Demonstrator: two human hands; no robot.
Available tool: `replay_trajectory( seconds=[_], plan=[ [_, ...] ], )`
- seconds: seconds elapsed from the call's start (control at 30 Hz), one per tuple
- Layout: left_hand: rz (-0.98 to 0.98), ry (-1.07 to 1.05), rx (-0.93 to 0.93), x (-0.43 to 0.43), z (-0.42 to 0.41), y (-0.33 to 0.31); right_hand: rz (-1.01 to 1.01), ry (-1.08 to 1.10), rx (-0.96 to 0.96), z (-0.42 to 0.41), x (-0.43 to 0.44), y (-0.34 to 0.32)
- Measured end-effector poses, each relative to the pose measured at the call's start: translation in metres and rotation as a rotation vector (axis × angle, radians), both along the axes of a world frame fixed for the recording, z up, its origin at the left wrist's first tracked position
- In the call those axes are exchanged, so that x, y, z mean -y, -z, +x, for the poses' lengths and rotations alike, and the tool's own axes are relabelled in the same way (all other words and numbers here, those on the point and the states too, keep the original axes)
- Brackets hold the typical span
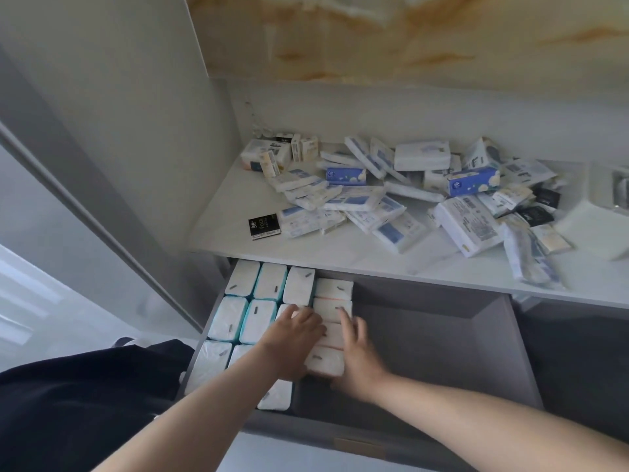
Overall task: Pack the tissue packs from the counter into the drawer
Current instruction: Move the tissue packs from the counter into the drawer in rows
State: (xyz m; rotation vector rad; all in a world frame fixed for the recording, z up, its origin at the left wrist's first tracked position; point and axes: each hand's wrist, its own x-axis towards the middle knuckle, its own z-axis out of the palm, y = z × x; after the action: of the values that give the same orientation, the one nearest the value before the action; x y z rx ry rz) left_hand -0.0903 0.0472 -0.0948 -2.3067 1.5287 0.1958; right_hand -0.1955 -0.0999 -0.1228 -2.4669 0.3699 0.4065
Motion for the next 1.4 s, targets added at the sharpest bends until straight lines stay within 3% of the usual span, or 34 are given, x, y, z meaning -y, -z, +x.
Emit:
replay_trajectory(
  seconds=[0.17, 0.4, 0.57, 0.63, 0.73, 0.8, 0.9, 1.0, 1.4],
  plan=[
    [-0.004, -0.023, 0.006, -0.002, -0.006, -0.001, 0.189, 0.288, -0.087, 0.002, -0.018, 0.005],
    [0.02, -0.052, -0.017, -0.003, -0.008, -0.002, 0.368, 0.155, -0.038, 0.014, 0.005, 0.003],
    [0.029, -0.049, -0.008, 0.003, -0.006, -0.001, 0.567, 0.291, 0.073, 0.016, -0.005, 0.021],
    [0.035, -0.047, -0.007, 0.006, -0.004, -0.003, 0.52, 0.222, 0.041, 0.016, -0.006, 0.02],
    [0.057, -0.049, -0.029, 0.01, -0.001, -0.01, 0.384, 0.128, -0.213, 0.016, 0.008, -0.007],
    [0.076, -0.053, -0.05, 0.012, 0.001, -0.013, 0.244, 0.1, -0.285, 0.018, 0.02, -0.021],
    [0.053, -0.063, -0.122, 0.014, 0.004, -0.025, 0.114, 0.068, -0.232, 0.023, 0.033, -0.044],
    [-0.103, -0.115, -0.2, 0.014, 0.012, -0.048, 0.071, 0.019, -0.149, 0.03, 0.042, -0.067],
    [-0.653, -0.565, -0.362, -0.004, 0.14, -0.143, 0.043, -0.019, 0.284, 0.149, 0.049, -0.163]
  ],
)
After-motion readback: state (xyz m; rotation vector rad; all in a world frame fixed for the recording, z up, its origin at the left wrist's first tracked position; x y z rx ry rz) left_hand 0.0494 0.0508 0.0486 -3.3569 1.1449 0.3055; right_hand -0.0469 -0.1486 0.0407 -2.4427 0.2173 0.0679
